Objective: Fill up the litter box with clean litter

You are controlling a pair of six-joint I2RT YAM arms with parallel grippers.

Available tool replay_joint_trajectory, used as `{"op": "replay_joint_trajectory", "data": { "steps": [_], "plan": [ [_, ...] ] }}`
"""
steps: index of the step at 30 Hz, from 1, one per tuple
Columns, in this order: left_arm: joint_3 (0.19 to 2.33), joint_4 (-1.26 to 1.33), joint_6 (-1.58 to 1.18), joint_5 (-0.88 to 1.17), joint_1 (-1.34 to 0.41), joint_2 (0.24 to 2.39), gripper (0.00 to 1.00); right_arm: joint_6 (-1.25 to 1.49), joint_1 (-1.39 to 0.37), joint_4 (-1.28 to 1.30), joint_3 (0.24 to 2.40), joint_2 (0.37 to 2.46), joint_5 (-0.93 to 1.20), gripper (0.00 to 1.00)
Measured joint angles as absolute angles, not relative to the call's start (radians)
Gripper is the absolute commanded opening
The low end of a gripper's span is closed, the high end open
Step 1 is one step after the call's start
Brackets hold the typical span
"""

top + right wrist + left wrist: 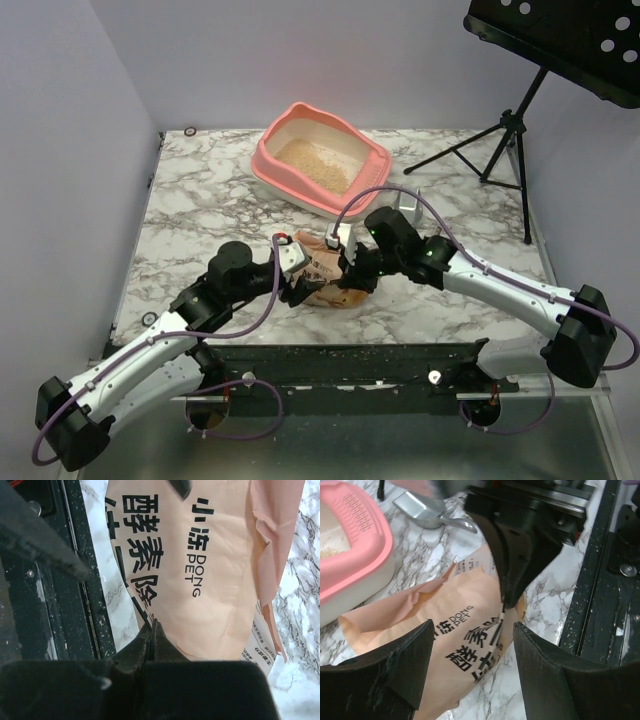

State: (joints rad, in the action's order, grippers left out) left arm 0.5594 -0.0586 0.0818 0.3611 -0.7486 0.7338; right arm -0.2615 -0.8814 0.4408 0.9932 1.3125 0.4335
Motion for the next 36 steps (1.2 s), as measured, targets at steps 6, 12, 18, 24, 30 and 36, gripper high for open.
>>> {"op": "replay_joint_trajectory", "data": {
  "steps": [6,12,18,24,30,36],
  "plan": [
    [0.563,-0.051,0.145,0.496,-0.757,0.773,0.74,-0.235,-0.85,0.426,0.993,1.313,0.462,0.01],
    [0.563,-0.056,0.201,0.533,-0.795,0.828,0.75,-0.222,-0.84,0.421,0.993,1.313,0.469,0.0],
    [0.583,-0.056,0.285,0.478,-0.842,0.919,0.72,-0.216,-0.838,0.422,0.991,1.313,0.472,0.0],
    [0.583,-0.055,0.33,0.36,-0.855,0.95,0.26,-0.209,-0.838,0.413,0.981,1.313,0.473,0.0],
    [0.596,-0.062,0.364,0.245,-0.874,0.994,0.0,-0.204,-0.836,0.399,0.974,1.313,0.473,0.02],
    [0.615,-0.097,0.366,0.152,-0.881,0.996,0.0,-0.183,-0.832,0.384,0.975,1.288,0.425,0.4]
  ]
}}
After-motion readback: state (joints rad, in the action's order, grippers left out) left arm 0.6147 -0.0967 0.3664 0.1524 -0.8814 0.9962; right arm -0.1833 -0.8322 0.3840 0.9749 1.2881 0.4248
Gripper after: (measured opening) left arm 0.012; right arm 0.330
